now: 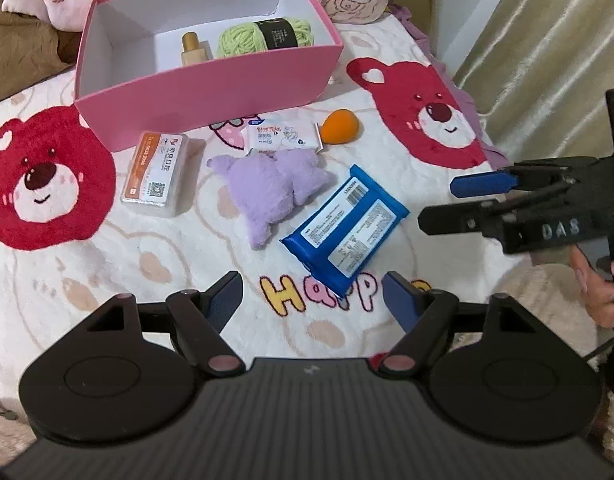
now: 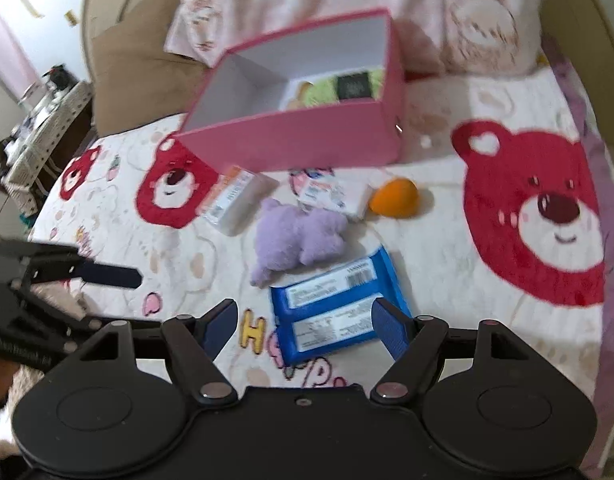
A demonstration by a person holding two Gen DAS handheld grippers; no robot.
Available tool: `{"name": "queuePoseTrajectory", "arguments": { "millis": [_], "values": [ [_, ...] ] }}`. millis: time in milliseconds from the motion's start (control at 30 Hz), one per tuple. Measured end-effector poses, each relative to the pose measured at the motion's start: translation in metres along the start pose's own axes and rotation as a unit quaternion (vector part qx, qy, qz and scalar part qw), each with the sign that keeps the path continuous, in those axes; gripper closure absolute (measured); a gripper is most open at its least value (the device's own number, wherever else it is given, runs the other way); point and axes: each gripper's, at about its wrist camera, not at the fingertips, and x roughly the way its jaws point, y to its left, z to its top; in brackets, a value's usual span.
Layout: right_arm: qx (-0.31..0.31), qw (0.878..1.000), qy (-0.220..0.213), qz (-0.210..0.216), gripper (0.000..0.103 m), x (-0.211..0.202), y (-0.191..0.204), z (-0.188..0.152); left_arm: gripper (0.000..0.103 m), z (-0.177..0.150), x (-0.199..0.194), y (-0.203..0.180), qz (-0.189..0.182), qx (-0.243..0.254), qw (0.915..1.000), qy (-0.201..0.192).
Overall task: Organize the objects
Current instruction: 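Withdraw the left tool and move it over the blue wipes packet, then close the left tool on the blue wipes packet and lift it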
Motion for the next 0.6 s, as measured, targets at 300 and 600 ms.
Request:
{"name": "queuePoseTrajectory", "arguments": {
  "millis": [300,600],
  "values": [
    [0.092,0.995,0.002,-0.028,0.025,0.047,-0.043,-0.002,0.027,-0.017,0.057,-0.002,-0.037,-0.006,0.9991,-0.021],
    [0.149,0.984,-0.048,-0.089,0.025,0.062,-0.059,-0.008,0.027,-0.026,0.107,0.013,-0.068,-0.075,0.9949,0.004]
  ]
}}
